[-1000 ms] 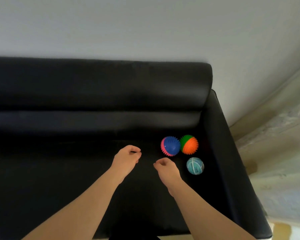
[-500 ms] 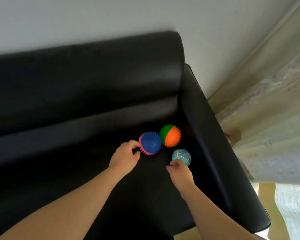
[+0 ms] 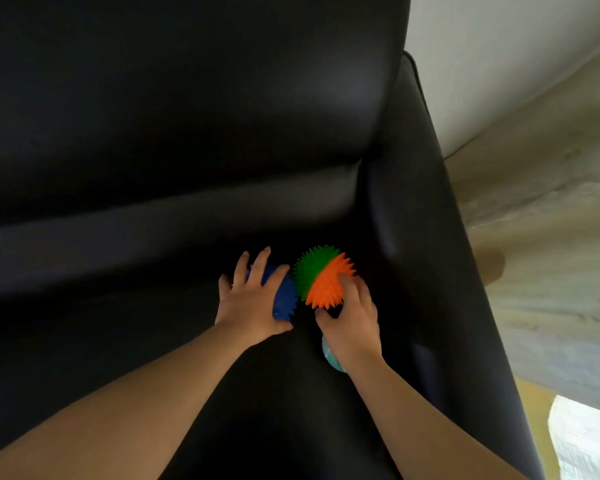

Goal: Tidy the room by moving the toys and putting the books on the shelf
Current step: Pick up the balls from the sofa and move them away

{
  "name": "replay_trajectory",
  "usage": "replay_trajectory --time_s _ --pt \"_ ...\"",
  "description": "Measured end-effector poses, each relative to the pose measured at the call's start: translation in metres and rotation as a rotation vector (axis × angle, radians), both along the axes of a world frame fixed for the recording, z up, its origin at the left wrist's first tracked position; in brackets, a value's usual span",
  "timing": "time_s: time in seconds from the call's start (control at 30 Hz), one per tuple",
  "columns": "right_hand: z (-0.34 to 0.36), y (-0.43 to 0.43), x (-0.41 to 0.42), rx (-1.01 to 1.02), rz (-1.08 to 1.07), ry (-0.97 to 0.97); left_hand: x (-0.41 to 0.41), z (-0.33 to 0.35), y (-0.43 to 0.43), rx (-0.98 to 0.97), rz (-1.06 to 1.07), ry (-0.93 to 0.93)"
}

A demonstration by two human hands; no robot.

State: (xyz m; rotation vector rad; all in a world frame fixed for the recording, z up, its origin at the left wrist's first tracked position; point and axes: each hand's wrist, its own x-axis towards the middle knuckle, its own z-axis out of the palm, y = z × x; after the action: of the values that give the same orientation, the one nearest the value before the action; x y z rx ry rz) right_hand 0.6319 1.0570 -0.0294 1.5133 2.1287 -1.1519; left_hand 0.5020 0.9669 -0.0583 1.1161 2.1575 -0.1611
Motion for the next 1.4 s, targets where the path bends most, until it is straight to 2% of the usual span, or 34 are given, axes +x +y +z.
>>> replay_trajectory --time_s 0.13,0.27,0.47,0.53,0.63,0.83,0.97,1.13,1.23,1.4 --pt "-0.022 0.016 -0.019 0.038 0.109 -0.045 0.0 -0.018 -0.005 -0.006 0.002 0.045" --pt "-0.04 0.019 -0.032 0.032 0.178 -0.125 -0.007 -0.028 -0.006 0.066 0.128 -0.041" --pt "-0.048 0.012 -0.03 0.193 0.196 -0.16 -0.022 -0.025 -0.009 0.138 0.206 -0.127" --pt "-0.042 0.01 -0.03 0.187 0.111 -0.13 -0.025 -0.018 -0.017 0.183 0.278 -0.16" --pt "-0.027 -0.002 -0.03 0.104 -0.14 -0.013 -0.026 -0.003 -0.032 0.261 0.389 -0.187" --pt "0.021 -0.04 -0.018 -0.037 -0.339 0.219 -0.032 0.044 -0.062 0.402 0.65 -0.263" --pt "0.07 -0.066 -0.012 -0.126 -0.545 0.395 -0.033 0.092 -0.086 0.572 0.916 -0.507" --pt "0.141 -0.113 0.005 -0.364 -0.94 0.687 -0.031 0.168 -0.124 0.678 1.26 -0.869" --pt "0.18 -0.146 0.024 -0.44 -1.113 0.808 -0.03 0.21 -0.153 0.656 1.3 -1.087" --pt "0.226 -0.191 0.069 -0.595 -1.349 0.986 -0.017 0.257 -0.184 0.559 1.305 -1.312"
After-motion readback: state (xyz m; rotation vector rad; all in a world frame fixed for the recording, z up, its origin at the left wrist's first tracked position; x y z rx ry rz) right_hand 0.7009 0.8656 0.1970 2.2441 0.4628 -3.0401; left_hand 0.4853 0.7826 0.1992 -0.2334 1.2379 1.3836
